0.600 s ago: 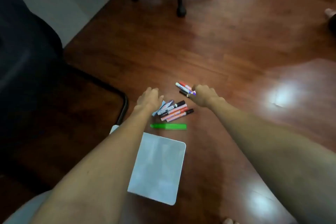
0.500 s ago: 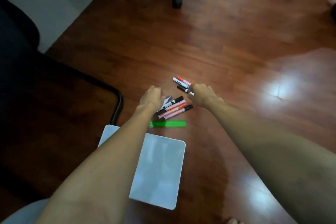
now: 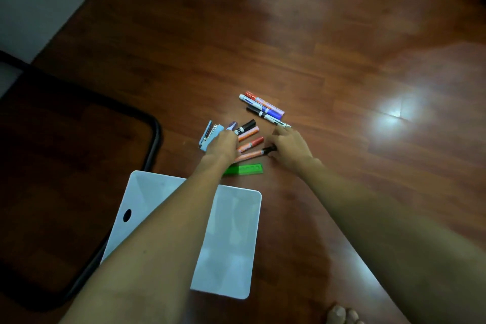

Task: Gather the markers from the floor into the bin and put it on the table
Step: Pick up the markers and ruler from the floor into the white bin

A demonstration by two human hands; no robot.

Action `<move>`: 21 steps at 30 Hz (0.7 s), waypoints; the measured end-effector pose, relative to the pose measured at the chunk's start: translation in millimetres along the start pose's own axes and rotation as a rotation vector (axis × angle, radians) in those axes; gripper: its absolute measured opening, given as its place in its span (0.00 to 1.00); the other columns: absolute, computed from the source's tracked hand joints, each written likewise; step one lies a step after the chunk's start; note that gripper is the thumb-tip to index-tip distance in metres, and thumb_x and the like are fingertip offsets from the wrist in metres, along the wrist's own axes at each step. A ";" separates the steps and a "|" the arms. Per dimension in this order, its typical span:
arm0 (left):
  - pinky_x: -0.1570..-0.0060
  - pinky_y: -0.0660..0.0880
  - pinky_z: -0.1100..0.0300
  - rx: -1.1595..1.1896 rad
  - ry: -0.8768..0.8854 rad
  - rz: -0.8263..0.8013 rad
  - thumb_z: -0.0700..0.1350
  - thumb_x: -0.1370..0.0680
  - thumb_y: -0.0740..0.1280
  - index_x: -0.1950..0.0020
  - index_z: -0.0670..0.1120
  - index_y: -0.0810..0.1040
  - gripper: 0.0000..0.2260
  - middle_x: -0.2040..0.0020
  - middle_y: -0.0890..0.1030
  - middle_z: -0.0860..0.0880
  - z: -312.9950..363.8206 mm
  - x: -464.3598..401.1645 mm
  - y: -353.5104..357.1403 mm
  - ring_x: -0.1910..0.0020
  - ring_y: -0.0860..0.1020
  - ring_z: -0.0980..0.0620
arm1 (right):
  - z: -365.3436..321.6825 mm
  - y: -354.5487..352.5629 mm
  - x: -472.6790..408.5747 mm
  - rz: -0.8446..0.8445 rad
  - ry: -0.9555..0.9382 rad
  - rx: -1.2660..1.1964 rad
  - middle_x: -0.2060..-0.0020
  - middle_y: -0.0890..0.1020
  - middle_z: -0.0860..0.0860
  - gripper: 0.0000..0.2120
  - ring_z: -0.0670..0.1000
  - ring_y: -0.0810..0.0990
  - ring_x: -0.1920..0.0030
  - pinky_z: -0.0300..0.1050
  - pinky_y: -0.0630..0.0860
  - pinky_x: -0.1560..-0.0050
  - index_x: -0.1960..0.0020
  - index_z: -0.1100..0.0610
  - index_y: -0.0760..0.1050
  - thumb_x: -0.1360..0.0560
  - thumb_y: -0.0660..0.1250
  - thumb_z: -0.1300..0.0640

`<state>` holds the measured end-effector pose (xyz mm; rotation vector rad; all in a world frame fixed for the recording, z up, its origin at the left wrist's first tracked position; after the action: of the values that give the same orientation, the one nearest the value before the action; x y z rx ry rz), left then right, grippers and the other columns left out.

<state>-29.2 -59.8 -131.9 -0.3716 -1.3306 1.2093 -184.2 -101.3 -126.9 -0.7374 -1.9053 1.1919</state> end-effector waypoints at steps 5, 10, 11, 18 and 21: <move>0.45 0.77 0.52 -0.044 0.030 -0.051 0.44 0.23 0.70 0.44 0.41 0.83 0.11 0.42 0.83 0.41 2.2 7.7 12.1 0.44 0.81 0.41 | 7.1 7.4 20.0 -0.083 0.006 0.075 0.42 0.77 0.53 0.14 0.58 0.71 0.37 0.49 0.68 0.44 0.43 0.53 0.79 0.28 0.69 0.53; 0.45 0.75 0.52 0.078 0.068 0.014 0.43 0.21 0.66 0.44 0.38 0.82 0.11 0.43 0.82 0.38 17.4 33.6 -17.1 0.44 0.80 0.40 | 16.4 -20.9 39.2 -0.028 0.069 -0.161 0.49 0.78 0.57 0.09 0.59 0.76 0.44 0.49 0.74 0.48 0.50 0.56 0.80 0.29 0.68 0.58; 0.48 0.75 0.51 0.100 0.073 0.042 0.44 0.22 0.67 0.51 0.39 0.82 0.09 0.45 0.82 0.36 20.7 41.6 -32.6 0.45 0.80 0.39 | 17.6 -31.7 44.0 -0.006 0.097 -0.219 0.50 0.78 0.56 0.08 0.59 0.77 0.46 0.50 0.75 0.48 0.51 0.55 0.80 0.30 0.68 0.58; 0.52 0.79 0.49 0.255 -0.059 0.156 0.48 0.26 0.72 0.54 0.41 0.83 0.10 0.53 0.84 0.38 -1.5 92.1 -107.2 0.51 0.83 0.39 | -12.8 -94.6 70.6 0.106 0.100 -0.328 0.51 0.80 0.58 0.09 0.58 0.79 0.50 0.40 0.67 0.53 0.52 0.59 0.82 0.31 0.75 0.60; 0.51 0.80 0.50 0.310 -0.120 0.194 0.46 0.25 0.73 0.54 0.41 0.85 0.08 0.52 0.85 0.38 -17.5 122.3 -124.5 0.50 0.83 0.40 | -37.5 -111.6 83.9 0.110 0.071 -0.342 0.51 0.81 0.60 0.09 0.58 0.79 0.50 0.40 0.68 0.53 0.52 0.61 0.83 0.31 0.75 0.61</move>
<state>16.4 -2.2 27.4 -0.2103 -1.2026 1.5961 -207.4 -62.1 10.3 -1.0632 -2.0550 0.8981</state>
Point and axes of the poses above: each hand's wrist, its own x-axis away from the middle knuckle, its own y-axis out of the palm, z = x × y, the point moved 8 cm from there along -x, towards the middle knuckle
